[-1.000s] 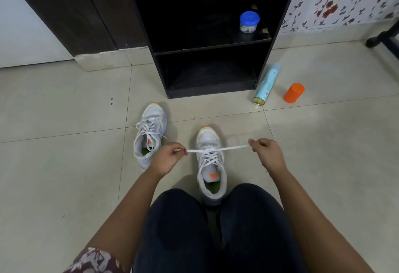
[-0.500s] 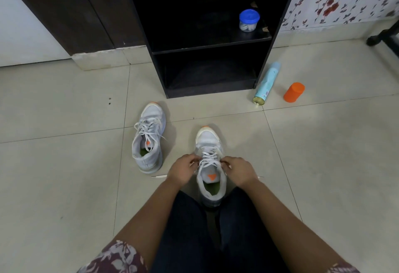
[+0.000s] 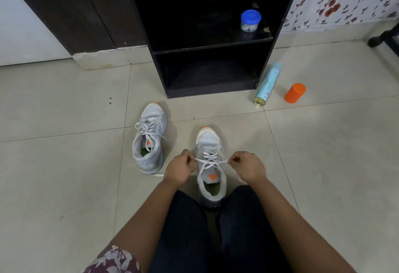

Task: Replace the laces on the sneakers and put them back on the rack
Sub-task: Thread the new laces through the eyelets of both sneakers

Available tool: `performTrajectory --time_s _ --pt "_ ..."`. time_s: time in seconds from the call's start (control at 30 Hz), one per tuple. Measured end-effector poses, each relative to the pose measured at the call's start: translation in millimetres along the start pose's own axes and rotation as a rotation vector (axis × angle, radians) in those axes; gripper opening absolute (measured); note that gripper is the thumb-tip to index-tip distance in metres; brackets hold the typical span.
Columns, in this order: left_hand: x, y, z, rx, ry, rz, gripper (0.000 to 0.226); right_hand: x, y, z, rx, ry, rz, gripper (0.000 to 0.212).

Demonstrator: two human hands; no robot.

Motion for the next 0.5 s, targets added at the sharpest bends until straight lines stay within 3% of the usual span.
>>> performTrajectory --time_s 0.17,0.27,0.37,0.5 --pt "-1.0 -8.0 -2.9 -0.043 -0.060 0.100 0.014 -5.5 13.5 1.3 -0.089 -0.086 0.088 0.017" --pt "-0.9 -7.2 -0.1 0.030 -0.103 0.055 0.023 -13.6 9.8 1.6 -0.106 -0.124 0.304 0.017" --pt "3.1 4.4 -1.7 0.298 -0.115 -0.371 0.026 -14.3 0.1 -0.3 -0.210 -0.114 0.669 0.026" --pt "-3.4 22.0 -8.1 0.571 -0.166 -0.827 0.031 -15.1 -20.2 -4.3 -0.322 -0.170 0.926 0.032"
Point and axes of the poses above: each hand's wrist, its own z-axis towards the middle knuckle, its own x-axis out of the back of the hand, y = z × x, the point moved 2 cm from there along z, towards the middle knuckle, and after that the axes turned 13 degrees about y, right-handed, at the moved point
